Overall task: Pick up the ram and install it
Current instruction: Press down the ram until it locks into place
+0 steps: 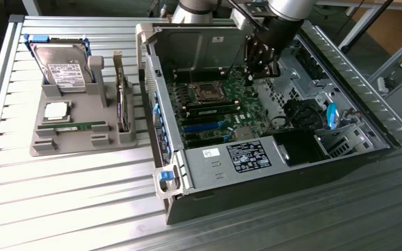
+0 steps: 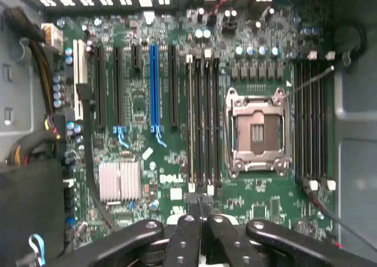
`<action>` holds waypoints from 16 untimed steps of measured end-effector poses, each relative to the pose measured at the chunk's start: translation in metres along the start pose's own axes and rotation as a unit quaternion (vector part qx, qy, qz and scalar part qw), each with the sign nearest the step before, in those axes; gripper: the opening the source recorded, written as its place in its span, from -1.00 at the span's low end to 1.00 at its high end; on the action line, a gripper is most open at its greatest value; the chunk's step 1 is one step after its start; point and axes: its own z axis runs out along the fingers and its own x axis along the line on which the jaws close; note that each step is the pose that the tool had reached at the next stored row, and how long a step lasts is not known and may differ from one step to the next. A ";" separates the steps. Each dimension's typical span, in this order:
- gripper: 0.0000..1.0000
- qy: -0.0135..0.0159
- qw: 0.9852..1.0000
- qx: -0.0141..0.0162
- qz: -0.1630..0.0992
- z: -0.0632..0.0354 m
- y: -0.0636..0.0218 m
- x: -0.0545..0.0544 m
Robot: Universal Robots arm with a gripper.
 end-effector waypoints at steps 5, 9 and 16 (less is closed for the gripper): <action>-0.82 0.000 1.000 0.000 0.000 0.0000 -0.0020 0.000; -0.82 0.000 1.000 0.000 0.000 0.0000 -0.0020 0.000; -0.82 -0.004 0.996 0.001 0.090 0.0008 -0.0021 0.000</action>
